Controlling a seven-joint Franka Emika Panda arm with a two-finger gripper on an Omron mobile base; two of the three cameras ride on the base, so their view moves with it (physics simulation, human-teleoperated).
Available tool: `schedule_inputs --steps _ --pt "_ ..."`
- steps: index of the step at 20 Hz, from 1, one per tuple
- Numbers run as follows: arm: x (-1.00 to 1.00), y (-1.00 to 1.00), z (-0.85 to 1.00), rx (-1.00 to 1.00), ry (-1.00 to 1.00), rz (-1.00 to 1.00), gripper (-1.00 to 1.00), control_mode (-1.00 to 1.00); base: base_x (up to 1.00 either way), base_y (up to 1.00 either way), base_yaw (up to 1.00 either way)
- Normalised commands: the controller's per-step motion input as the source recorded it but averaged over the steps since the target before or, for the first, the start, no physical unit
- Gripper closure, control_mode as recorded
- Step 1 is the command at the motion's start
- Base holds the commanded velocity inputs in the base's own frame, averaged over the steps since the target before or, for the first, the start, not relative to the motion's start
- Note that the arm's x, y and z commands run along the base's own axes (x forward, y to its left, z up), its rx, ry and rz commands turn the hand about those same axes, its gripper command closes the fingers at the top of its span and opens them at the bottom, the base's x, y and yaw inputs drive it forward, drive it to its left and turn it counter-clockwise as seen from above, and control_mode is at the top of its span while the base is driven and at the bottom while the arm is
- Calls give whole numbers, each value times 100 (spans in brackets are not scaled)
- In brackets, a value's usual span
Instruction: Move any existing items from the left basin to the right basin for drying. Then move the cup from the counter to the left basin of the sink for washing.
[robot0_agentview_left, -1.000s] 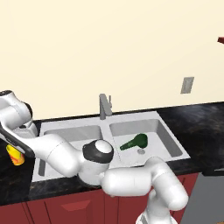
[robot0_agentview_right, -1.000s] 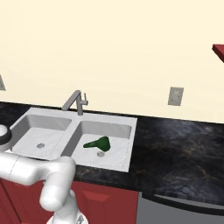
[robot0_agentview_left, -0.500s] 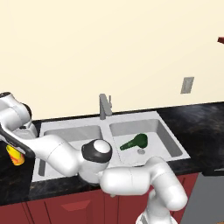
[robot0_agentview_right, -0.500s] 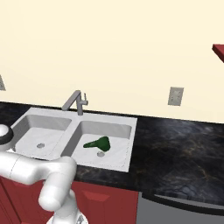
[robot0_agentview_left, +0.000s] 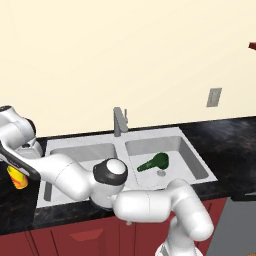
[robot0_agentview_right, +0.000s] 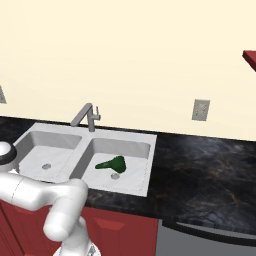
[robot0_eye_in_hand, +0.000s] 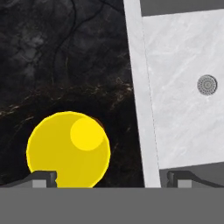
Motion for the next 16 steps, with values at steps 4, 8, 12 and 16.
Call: schedule_inputs --steps 4,8,12,16 --pt "0 0 -17 0 0 2 -100 -100 0 0 0" --pt "2 0 -22 0 0 2 -100 -100 0 0 0" --pt "0 0 -12 0 -2 2 -100 -100 0 0 0" --pt "1 0 -12 0 -4 3 -100 -100 0 0 0"
